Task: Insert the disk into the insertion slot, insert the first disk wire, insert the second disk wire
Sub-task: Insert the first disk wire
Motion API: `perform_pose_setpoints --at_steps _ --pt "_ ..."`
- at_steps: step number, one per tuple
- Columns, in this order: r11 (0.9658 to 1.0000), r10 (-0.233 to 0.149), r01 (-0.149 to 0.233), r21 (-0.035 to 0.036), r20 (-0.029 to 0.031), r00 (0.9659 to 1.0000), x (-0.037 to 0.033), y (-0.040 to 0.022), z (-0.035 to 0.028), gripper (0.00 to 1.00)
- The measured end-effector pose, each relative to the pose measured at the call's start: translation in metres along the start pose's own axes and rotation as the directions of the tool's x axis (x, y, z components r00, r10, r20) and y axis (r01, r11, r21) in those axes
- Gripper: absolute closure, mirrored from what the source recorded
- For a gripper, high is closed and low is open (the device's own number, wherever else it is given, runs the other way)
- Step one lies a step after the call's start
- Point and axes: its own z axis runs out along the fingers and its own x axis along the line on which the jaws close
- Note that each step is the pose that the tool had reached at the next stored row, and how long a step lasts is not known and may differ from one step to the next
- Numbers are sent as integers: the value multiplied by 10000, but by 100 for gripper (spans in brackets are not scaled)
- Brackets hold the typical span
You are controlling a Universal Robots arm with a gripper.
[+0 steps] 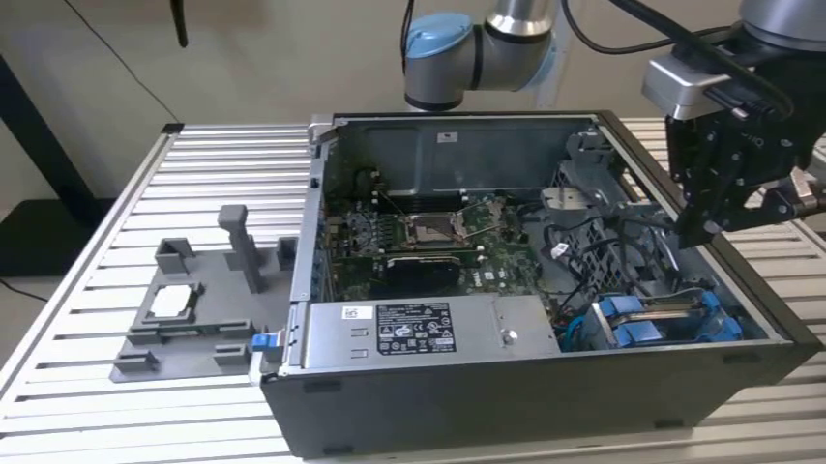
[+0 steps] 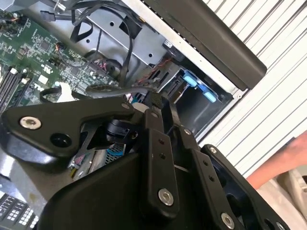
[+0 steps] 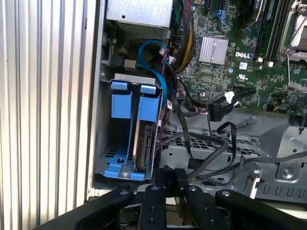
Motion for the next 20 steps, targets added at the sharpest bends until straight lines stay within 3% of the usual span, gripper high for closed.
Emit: perform_pose_setpoints --at_steps 11,20 --pt "10000 -1 1 -6 -21 10000 7 -14 8 81" --pt "9999 -2 2 -105 -61 10000 66 -43 30 81"
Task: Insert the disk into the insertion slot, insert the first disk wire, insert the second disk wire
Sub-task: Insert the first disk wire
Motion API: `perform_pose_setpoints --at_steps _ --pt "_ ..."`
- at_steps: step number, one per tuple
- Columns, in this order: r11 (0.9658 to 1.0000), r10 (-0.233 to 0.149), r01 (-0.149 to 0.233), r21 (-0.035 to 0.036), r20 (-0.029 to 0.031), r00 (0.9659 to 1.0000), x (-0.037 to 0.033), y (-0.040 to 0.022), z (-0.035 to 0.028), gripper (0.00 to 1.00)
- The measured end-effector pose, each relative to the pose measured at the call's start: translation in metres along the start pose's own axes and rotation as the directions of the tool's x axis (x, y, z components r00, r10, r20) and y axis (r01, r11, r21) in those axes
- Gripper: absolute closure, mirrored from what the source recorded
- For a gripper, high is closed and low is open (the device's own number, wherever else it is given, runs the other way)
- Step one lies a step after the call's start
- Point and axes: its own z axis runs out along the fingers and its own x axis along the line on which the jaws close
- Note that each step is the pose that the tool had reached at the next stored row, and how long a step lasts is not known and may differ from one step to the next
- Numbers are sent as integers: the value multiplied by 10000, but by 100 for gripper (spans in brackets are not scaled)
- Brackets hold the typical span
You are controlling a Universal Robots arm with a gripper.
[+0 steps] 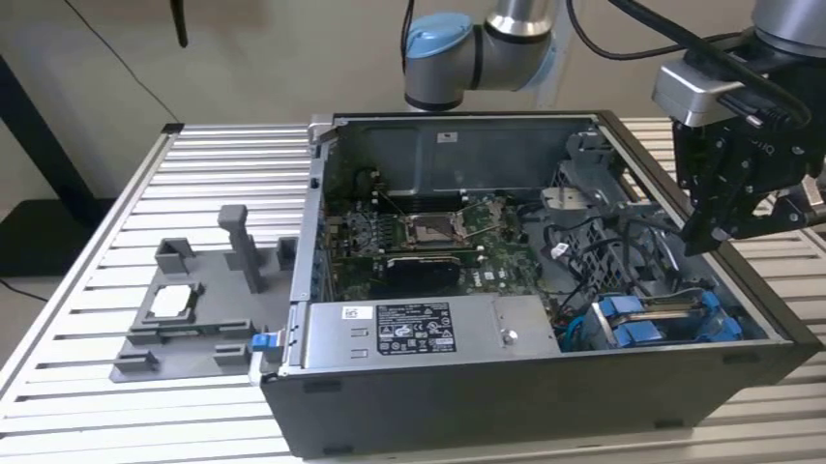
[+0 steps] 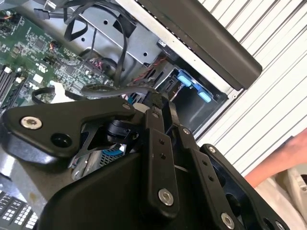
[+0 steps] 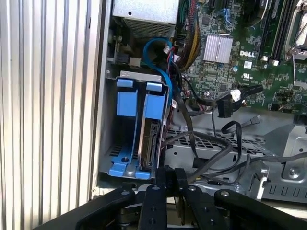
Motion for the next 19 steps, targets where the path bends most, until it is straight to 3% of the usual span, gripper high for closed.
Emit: perform_pose_setpoints --at_steps 2,4,9,10,13,16,19 --pt "10000 1 -1 -2 -9 10000 2 0 3 81" --pt "10000 -1 1 -24 -64 10000 3 -1 11 81" --pt "9996 69 -71 -274 -63 10000 4 -6 39 81" --pt "9991 87 -90 -409 -54 9999 11 -13 47 81" --pt "9983 114 -116 -578 -39 9999 31 -24 58 81" --pt "9977 148 -150 -666 -36 9999 61 -28 63 81" --pt "9974 216 -219 -690 -43 9998 94 -24 65 81"
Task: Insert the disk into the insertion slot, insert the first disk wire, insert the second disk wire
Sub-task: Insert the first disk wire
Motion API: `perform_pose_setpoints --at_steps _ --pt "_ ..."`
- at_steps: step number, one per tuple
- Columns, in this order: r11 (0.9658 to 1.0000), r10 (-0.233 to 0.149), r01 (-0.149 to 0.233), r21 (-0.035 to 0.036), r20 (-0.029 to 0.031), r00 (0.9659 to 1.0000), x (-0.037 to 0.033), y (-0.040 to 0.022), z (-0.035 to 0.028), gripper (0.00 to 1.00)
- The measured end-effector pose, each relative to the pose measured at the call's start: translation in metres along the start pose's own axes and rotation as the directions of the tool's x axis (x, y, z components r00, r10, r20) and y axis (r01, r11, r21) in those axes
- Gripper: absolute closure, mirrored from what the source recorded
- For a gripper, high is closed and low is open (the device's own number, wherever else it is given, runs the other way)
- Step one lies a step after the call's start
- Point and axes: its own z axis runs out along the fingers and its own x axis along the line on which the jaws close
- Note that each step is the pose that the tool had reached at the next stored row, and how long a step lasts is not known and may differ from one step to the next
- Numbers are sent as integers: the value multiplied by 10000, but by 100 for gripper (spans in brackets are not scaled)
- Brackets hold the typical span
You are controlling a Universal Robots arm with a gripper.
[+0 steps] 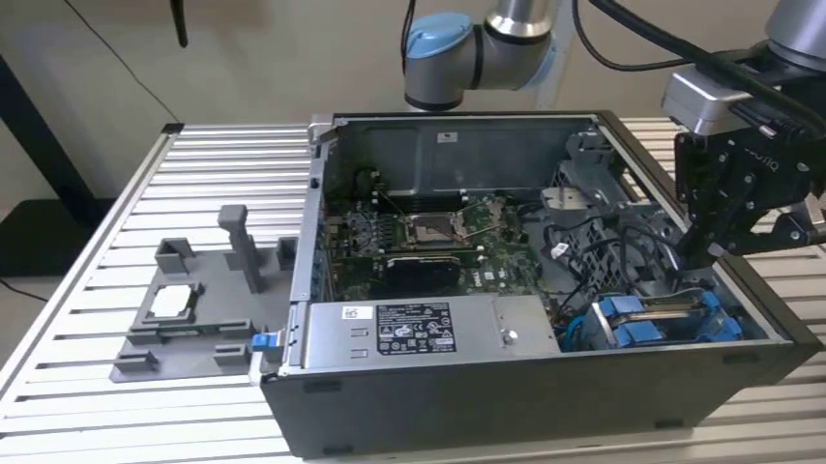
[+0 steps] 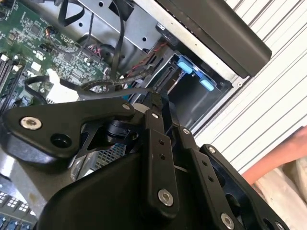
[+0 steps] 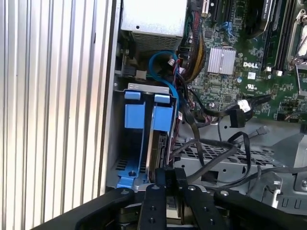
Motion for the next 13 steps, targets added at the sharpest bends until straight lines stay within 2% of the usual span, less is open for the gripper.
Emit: perform_pose_setpoints --at_steps 4,5,9,10,13 --pt "9999 100 -100 -17 -5 9999 46 2 2 81" --pt "9999 104 -104 -59 -3 9999 58 -4 3 81" --pt "9985 114 -111 -543 35 9999 101 -53 8 81" --pt "9981 117 -115 -604 40 9999 112 -58 10 81" --pt "9974 376 -374 -614 30 9993 116 -56 43 81"
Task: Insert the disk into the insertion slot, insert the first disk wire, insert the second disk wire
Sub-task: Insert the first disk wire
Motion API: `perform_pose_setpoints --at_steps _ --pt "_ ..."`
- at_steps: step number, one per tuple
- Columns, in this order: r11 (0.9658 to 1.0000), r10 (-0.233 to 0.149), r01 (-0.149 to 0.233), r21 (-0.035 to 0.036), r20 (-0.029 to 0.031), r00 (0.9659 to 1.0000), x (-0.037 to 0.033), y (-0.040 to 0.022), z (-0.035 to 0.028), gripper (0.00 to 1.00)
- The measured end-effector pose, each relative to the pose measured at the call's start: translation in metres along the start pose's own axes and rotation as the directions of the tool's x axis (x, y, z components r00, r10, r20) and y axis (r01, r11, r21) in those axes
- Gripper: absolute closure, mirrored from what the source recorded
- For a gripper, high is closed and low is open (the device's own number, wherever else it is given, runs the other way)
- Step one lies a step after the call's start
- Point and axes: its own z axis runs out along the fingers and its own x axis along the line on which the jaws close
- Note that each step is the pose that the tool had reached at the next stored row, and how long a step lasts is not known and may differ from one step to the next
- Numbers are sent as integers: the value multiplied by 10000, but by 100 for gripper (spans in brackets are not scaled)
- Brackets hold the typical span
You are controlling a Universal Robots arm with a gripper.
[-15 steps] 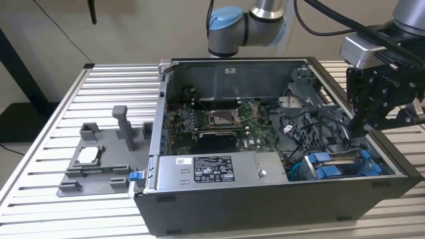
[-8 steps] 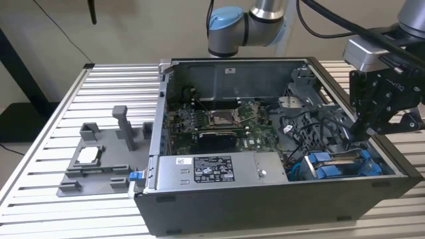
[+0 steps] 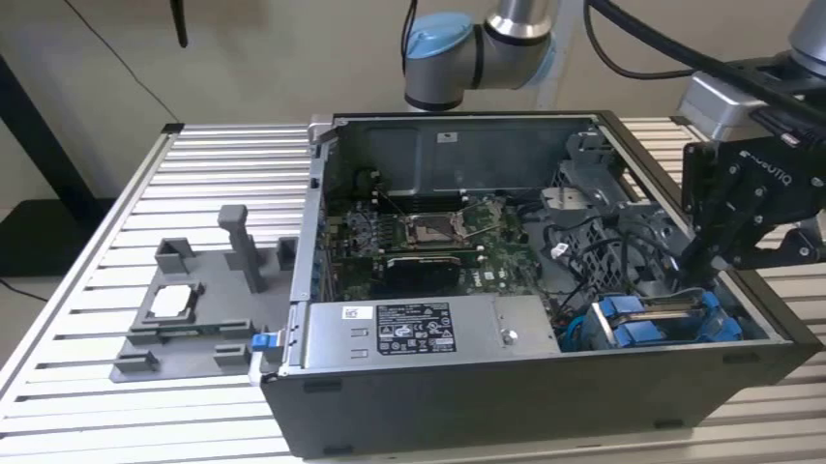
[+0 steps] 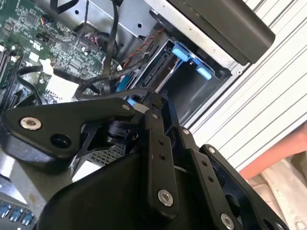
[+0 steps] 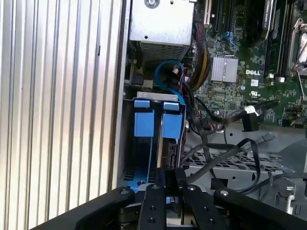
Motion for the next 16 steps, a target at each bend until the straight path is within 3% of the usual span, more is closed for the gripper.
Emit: perform_pose_setpoints --at_steps 4,6,7,10,12,14,16 --pt "9990 453 -453 6 12 9990 0 -1 42 81" --pt "9987 506 -506 -52 12 9987 1 -6 55 81" --pt "9986 508 -508 -134 12 9987 2 -20 58 81" --pt "9975 514 -512 -477 16 9987 7 -106 68 81" --pt "9970 515 -513 -585 32 9987 10 -144 79 81" --pt "9967 516 -509 -629 94 9986 11 -172 88 81" --pt "9967 516 -497 -645 284 9983 13 -204 93 81"
